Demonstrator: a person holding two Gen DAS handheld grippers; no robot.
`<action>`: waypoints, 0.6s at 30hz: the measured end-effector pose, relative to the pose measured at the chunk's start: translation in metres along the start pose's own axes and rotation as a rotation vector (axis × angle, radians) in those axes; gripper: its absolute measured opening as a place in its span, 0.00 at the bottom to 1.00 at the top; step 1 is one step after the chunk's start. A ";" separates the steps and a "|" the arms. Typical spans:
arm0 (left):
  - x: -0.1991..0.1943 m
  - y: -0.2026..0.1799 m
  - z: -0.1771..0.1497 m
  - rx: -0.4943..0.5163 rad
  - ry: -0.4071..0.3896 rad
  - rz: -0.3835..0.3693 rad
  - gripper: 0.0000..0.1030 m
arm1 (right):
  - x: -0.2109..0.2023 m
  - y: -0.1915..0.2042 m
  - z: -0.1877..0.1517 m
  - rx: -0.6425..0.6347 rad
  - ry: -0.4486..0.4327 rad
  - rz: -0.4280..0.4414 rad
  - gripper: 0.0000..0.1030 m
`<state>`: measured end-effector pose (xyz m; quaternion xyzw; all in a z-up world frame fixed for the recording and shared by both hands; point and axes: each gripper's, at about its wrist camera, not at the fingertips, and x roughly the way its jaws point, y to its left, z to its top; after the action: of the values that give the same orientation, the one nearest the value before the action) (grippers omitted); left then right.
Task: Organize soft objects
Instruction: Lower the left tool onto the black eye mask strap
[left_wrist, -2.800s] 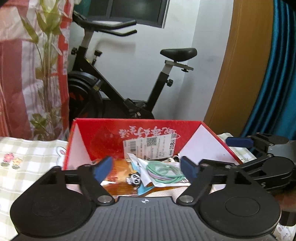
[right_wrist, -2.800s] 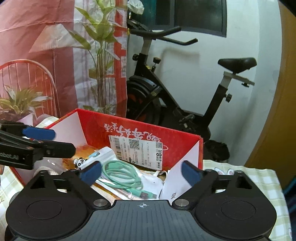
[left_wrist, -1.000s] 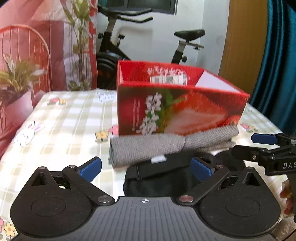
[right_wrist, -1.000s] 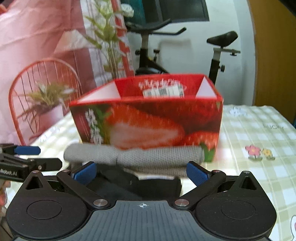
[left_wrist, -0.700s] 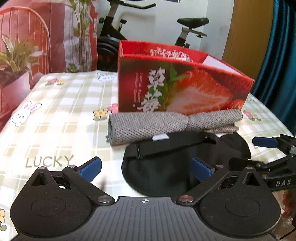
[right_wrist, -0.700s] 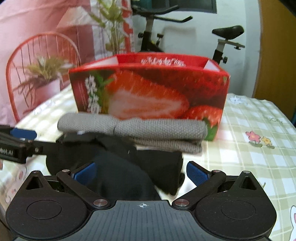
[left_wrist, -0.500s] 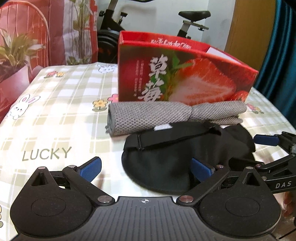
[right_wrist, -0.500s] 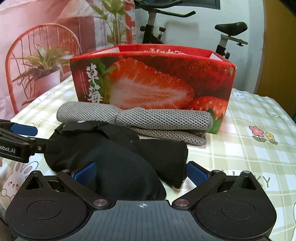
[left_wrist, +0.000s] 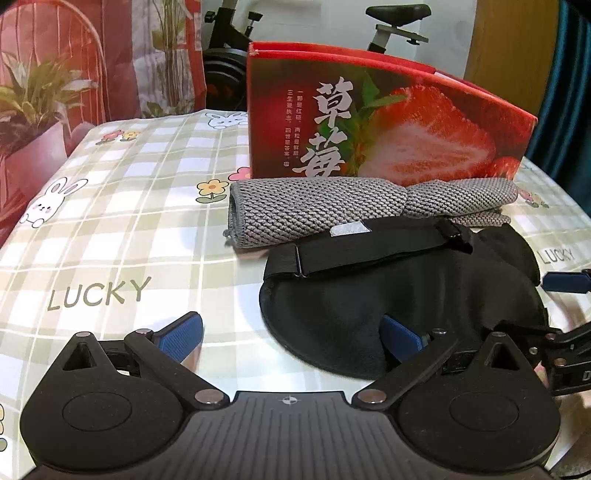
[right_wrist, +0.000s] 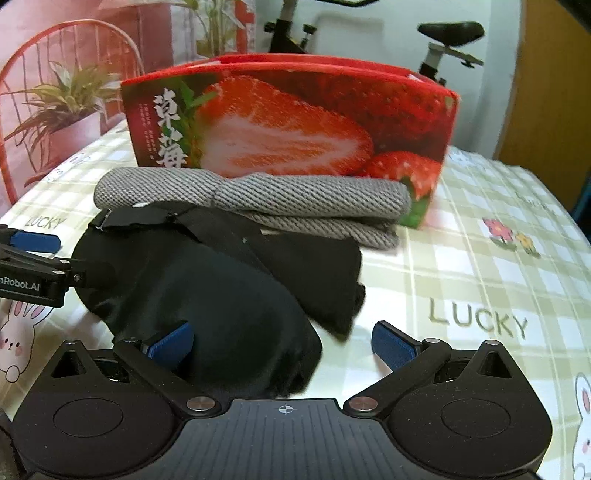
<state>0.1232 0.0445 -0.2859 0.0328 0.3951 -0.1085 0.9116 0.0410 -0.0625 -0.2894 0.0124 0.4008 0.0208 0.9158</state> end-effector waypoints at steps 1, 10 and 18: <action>0.000 0.000 0.000 0.001 -0.002 0.003 1.00 | -0.001 -0.002 -0.002 0.012 0.007 0.000 1.00; 0.000 -0.003 -0.003 0.007 -0.015 0.014 1.00 | -0.005 -0.002 -0.009 0.039 0.005 -0.027 1.00; -0.001 -0.005 -0.005 0.011 -0.031 0.019 1.00 | -0.006 0.000 -0.011 0.045 -0.007 -0.040 1.00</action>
<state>0.1178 0.0409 -0.2890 0.0401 0.3801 -0.1025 0.9184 0.0288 -0.0625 -0.2928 0.0250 0.3983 -0.0066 0.9169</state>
